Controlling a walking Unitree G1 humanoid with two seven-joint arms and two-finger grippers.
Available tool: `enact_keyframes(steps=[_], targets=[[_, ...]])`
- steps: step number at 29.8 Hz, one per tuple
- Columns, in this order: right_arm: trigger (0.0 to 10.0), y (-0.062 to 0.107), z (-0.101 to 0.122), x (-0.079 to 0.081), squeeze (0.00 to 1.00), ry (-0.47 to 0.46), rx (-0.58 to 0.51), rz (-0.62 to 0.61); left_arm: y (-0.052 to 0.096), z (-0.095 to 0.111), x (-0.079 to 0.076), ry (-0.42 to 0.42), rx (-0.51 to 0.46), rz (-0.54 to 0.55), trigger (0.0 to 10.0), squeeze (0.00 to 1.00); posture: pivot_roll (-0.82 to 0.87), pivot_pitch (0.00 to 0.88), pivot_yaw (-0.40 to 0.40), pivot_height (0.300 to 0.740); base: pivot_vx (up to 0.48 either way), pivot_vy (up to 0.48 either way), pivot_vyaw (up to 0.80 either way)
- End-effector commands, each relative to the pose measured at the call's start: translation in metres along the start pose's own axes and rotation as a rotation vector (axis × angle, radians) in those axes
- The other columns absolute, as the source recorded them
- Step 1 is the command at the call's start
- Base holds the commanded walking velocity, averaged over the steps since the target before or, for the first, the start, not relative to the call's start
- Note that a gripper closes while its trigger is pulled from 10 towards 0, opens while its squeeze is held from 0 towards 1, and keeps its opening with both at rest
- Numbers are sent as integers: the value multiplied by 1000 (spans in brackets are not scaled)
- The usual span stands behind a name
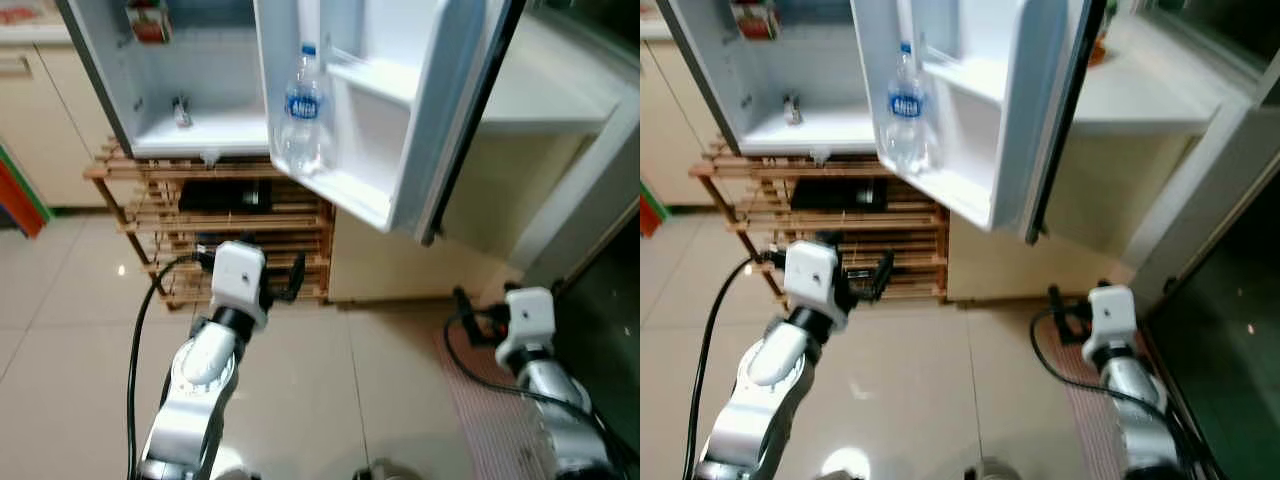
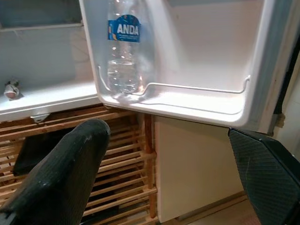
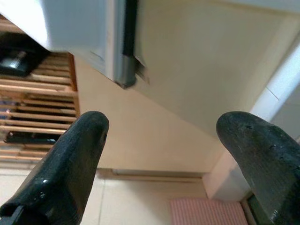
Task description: Restocking fridge
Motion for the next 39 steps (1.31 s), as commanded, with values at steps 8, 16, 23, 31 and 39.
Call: enact_keyframes(steps=[8, 16, 23, 31, 39], targets=[[10000, -6, 15, 17, 0, 17, -86, 38, -4, 6, -3, 5, -31, -8, 10000, 0, -110, 19, -16, 726, 45, 0, 0], [10000, -10, 24, 17, 0, 27, -111, 32, -4, 8, -5, 4, -47, -8, 10000, 0, -106, 19, -19, 726, 478, 0, 0], [10000, -8, 25, 21, 0, 24, -114, 41, -3, 6, -4, 21, -41, 3, 10000, 0, -107, 21, -17, 726, 343, 0, 0], [10000, -6, 26, 20, 0, 22, -114, 33, -9, 1, -3, 16, -14, -32, 10000, 0, -109, 27, -16, 726, 0, 0, 0], [10000, -9, 31, 7, 0, 23, -120, -47, -22, 3, 2, -9, -12, -35, 10000, 0, -124, 32, -4, 726, 0, 0, 0]])
Point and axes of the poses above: a point about 5 cm out from each wrist's last joint towards the gripper, its own y axis pointing back from the gripper into the wrist, its own z axis along the axis of the wrist's last joint, x = y × z, the point moved 2 cm from there along -y, pointing out of the wrist towards the gripper, and after that the axes turned 9 degrees about -y, right-handed, at the moved point
